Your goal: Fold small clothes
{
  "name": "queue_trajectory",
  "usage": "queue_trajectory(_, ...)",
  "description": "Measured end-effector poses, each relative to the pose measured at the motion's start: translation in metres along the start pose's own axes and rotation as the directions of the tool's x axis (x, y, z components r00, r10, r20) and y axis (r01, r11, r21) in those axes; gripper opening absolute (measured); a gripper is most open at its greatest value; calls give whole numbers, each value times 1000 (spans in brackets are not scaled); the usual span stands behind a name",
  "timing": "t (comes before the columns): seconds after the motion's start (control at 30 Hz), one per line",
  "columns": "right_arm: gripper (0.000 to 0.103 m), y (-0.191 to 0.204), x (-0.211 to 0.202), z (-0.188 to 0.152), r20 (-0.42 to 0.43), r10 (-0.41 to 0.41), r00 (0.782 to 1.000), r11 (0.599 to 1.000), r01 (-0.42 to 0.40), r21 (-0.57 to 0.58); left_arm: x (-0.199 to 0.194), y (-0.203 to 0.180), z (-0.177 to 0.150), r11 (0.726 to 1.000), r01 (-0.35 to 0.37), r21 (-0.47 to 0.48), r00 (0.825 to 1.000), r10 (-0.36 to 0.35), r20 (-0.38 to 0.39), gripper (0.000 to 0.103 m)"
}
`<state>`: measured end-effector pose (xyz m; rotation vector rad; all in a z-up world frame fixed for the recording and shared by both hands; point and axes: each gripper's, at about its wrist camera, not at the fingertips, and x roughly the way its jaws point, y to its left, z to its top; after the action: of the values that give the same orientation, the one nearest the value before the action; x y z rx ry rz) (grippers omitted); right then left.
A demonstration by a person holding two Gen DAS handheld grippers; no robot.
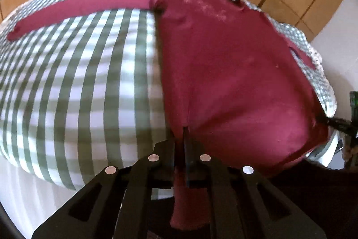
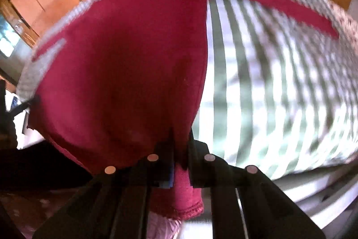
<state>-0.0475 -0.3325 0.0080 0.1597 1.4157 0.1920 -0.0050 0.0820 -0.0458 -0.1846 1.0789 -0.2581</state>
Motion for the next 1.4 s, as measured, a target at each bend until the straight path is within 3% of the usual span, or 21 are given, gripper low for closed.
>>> queue_trajectory(0.07,17,-3,-2,1,16,10,1000,1000,-10,30,-6,-2,7,1000,-19,1,1000,19,8,17)
queue_trajectory(0.1,20,-3,-7,3,36,7,999,999,-8,34,-12,-4,10,999,-45,10,999,44,31,29)
queue_trajectory(0.13,32,-5,-12,8,65,4,998,999,-7,42,-20,-7,15,998,-57,21,996,55,68,44)
queue_trajectory(0.17,48,-8,-16,13,85,1,996,999,-6,52,-26,-9,19,998,-54,24,994,52,101,51)
queue_trajectory(0.2,52,-10,-20,21,121,1,993,998,-9,67,-30,-11,26,999,-49,23,990,46,133,58)
queue_trajectory(0.3,53,-11,-17,43,167,22,986,995,-37,91,-29,-24,55,999,-30,32,979,23,200,59)
queue_trajectory(0.4,57,-3,1,52,151,35,988,992,-54,118,-13,-47,85,998,-12,60,969,-3,248,76)
queue_trajectory(0.43,59,0,9,53,135,23,991,993,-39,116,-3,-57,93,997,-27,73,964,7,266,76)
queue_trajectory(0.5,59,-1,14,54,125,1,992,995,-14,103,24,-69,106,994,-49,97,971,25,236,76)
queue_trajectory(0.57,53,-9,11,54,137,25,990,990,-43,134,46,-74,112,990,-96,102,978,75,194,76)
queue_trajectory(0.67,51,-60,-10,63,235,-9,972,952,-64,301,75,-65,109,989,-122,80,986,112,123,76)
queue_trajectory(0.73,50,-95,-15,74,277,-32,960,911,-86,404,79,-61,101,990,-118,77,982,105,154,79)
queue_trajectory(0.87,45,-182,-11,105,335,-122,934,757,-131,640,83,-66,96,984,-145,105,977,126,170,84)
queue_trajectory(1.0,45,-254,5,137,347,-219,912,569,-169,804,84,-66,95,985,-143,95,977,126,170,88)
queue_trajectory(1.07,45,-277,9,148,346,-248,905,525,-175,833,87,-67,96,984,-146,97,977,129,170,89)
queue_trajectory(1.2,44,-299,14,182,316,-299,900,520,-124,845,89,-68,98,984,-149,99,977,131,169,91)
queue_trajectory(1.23,36,-297,17,189,304,-307,902,522,-108,846,90,-68,98,984,-151,99,977,133,168,91)
queue_trajectory(1.27,16,-299,18,196,276,-316,908,534,-71,842,91,-68,98,983,-153,100,977,135,168,91)
queue_trajectory(1.3,6,-301,19,199,249,-329,911,543,-33,839,91,-69,98,983,-154,101,976,136,167,92)
queue_trajectory(1.4,6,-304,13,193,216,-405,888,564,56,824,91,-68,98,983,-152,100,977,134,168,92)
